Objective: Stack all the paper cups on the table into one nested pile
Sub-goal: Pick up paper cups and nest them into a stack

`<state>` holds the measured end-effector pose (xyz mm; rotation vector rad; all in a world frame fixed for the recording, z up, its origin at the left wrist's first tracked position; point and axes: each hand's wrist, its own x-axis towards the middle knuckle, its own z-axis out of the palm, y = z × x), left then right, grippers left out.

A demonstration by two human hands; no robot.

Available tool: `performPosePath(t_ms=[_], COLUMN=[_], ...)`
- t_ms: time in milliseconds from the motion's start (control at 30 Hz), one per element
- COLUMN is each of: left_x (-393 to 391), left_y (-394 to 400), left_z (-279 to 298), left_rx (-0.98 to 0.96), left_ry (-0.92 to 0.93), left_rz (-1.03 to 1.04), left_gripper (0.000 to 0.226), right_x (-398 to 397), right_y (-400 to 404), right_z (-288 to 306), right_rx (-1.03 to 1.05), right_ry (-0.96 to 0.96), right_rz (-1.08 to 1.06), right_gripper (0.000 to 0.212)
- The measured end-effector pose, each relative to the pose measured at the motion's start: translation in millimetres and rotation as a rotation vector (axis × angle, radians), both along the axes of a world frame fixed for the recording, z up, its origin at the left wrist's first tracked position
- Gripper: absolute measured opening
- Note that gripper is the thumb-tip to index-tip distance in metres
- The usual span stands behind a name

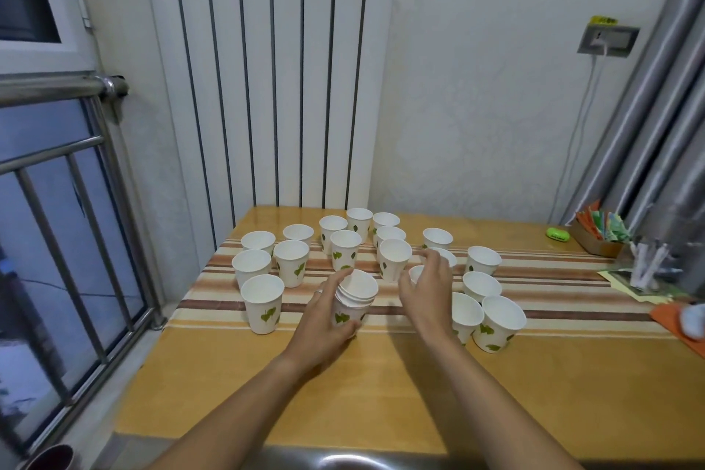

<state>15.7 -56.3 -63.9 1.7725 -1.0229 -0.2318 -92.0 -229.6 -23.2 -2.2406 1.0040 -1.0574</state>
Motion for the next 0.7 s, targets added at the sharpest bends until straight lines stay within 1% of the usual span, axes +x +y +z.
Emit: performPosePath(t_ms=[133, 233, 300, 433, 500, 533, 600, 667, 700], left_x=[-11, -17, -20, -16, -13, -11, -10, -9, -9], left_y=[-10, -17, -19, -20, -20, -20, -20, -20, -20], left_z=[2, 3, 3, 0, -1, -2, -3, -2, -2], left_rx=[-0.003, -0.025, -0.033, -0.090, -0.100, -0.100, -0.104, -0.111, -0.115], left_ry=[-0.027, 0.000, 0.042, 0.045, 0.039, 0.041, 0.056, 0.092, 0.104], left_rz=[-0.029, -0.023, -0.004, 0.033, 0.049, 0.056, 0.064, 0.071, 0.077], left_gripper=[0.095, 0.090, 0.085, 0.061, 0.055, 0.057, 0.069, 0.085, 0.089], right_x=[-5, -6, -5, -2, -4, -4, -4, -3, -3], right_y=[-18, -23, -25, -28, -31, -31, -31, -26, -21], right_z=[1, 2, 1, -6, -7, -6, -3, 3, 7], right_rx=[-0.092, -0.101, -0.074, -0.099, -0.096, -0.086, -0.064, -0.033, -0.013], right_ry=[0.284, 0.474, 0.534, 0.549, 0.549, 0.536, 0.447, 0.283, 0.196], right_rz=[-0.229, -0.280, -0.290, -0.286, -0.264, -0.250, -0.217, -0.148, -0.099], right_gripper=[0.058, 0.064, 0.065, 0.049, 0.042, 0.039, 0.035, 0.032, 0.031])
